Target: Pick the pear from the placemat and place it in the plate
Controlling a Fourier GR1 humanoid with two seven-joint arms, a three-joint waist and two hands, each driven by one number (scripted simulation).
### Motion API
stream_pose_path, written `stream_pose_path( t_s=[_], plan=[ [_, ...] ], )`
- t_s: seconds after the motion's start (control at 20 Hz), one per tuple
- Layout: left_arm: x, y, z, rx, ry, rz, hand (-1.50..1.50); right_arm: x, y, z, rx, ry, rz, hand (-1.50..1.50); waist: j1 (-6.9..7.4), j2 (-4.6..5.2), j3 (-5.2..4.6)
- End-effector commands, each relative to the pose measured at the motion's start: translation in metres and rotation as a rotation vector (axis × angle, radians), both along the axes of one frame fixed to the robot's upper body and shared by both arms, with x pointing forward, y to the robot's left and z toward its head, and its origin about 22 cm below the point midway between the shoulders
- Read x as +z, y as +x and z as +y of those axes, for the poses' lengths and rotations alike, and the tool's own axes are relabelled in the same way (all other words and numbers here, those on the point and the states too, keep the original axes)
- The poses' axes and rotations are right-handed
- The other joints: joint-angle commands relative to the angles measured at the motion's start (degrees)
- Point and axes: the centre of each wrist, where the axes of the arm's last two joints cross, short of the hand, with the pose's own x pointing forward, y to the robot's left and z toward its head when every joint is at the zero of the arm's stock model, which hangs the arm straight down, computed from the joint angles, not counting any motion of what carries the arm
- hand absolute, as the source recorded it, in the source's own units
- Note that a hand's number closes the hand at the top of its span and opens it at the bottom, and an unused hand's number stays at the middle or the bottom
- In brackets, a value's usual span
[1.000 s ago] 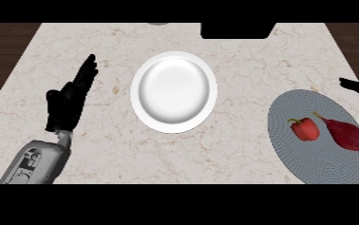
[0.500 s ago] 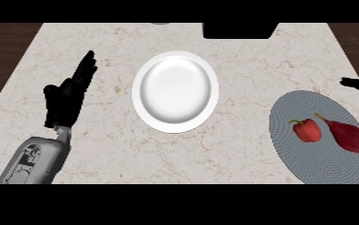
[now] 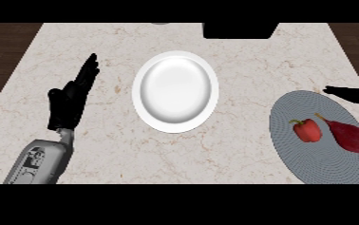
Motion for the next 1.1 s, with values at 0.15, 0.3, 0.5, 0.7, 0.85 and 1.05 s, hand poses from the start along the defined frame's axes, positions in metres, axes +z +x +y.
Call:
stream_pose_path(
  t_s=[0.15, 0.3, 0.5, 0.7, 0.85, 1.05],
  plan=[
    [0.009, 0.014, -0.005, 0.007, -0.009, -0.014, 0.00, -0.042, 0.004, -0.003, 0.033, -0.095, 0.058, -1.50, -0.14, 0.08, 0.04],
    [0.001, -0.009, 0.006, -0.005, 0.002, -0.003, 0.00, -0.060, 0.003, 0.011, 0.012, -0.092, 0.081, -1.50, -0.19, -0.08, 0.02],
    [0.001, 0.002, -0.004, 0.025, 0.005, -0.006, 0.00, -0.063, 0.002, -0.007, 0.015, -0.105, 0.092, -1.50, -0.45, -0.07, 0.01],
    [0.011, 0.001, 0.001, 0.026, 0.006, 0.009, 0.00, -0.069, -0.001, -0.015, 0.007, -0.128, 0.115, -1.50, -0.41, -0.09, 0.01],
    [0.007, 0.009, 0.015, 0.010, 0.004, 0.000, 0.00, -0.086, 0.006, -0.015, 0.001, -0.127, 0.117, -1.50, -0.22, 0.00, 0.02],
    [-0.016, -0.010, 0.007, 0.014, -0.009, 0.006, 0.00, -0.095, 0.013, -0.015, 0.049, -0.116, 0.092, 1.50, 0.12, 0.04, 0.04]
  ],
)
